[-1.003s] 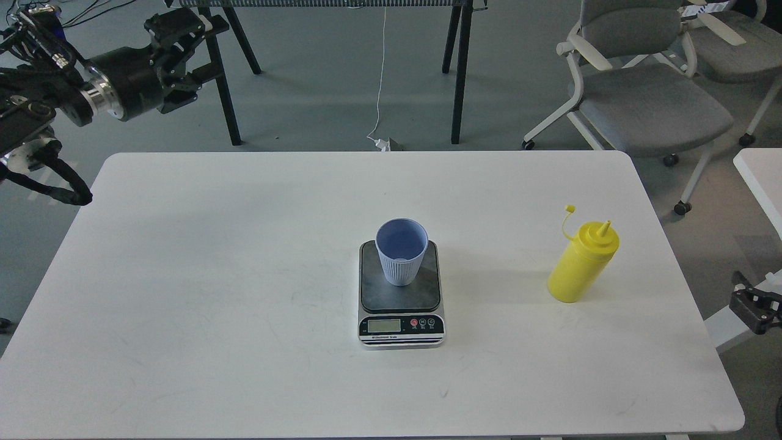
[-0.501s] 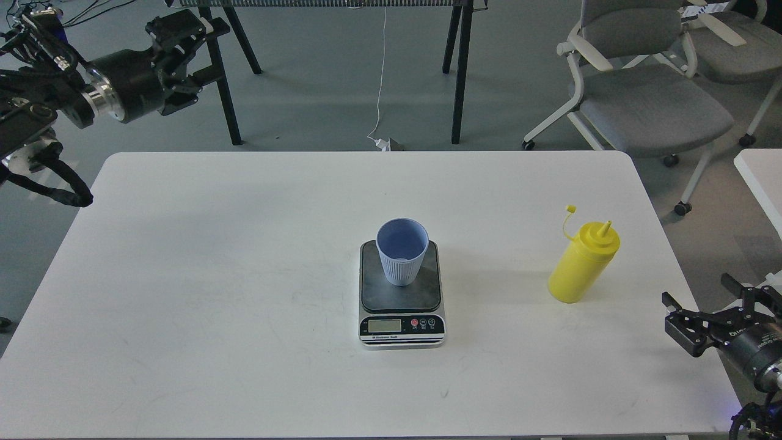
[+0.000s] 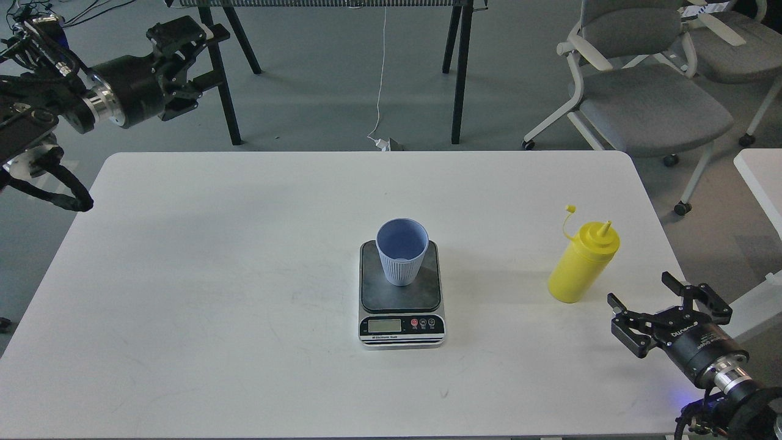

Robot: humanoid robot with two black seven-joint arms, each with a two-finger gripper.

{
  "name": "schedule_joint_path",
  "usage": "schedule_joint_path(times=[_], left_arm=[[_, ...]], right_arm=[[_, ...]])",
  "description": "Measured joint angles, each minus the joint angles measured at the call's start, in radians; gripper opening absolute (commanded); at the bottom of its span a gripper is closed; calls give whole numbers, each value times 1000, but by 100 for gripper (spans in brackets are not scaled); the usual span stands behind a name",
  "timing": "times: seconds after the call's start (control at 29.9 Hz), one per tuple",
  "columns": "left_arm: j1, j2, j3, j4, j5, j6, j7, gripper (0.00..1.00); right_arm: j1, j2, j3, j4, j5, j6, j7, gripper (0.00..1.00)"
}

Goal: Pour seasoning into cup on scale with both arms
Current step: 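Bring the right gripper to the yellow bottle and grasp it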

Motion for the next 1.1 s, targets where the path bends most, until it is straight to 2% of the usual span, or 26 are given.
schedule_joint_path(times=[0.6,1.1], left_arm=[[19,11,-14,-2,-2,0,0,94],[34,15,-17,-3,-3,0,0,94]], right_arm=[[72,51,1,-28,-35,0,0,100],[99,145,1,-91,-96,0,0,100]])
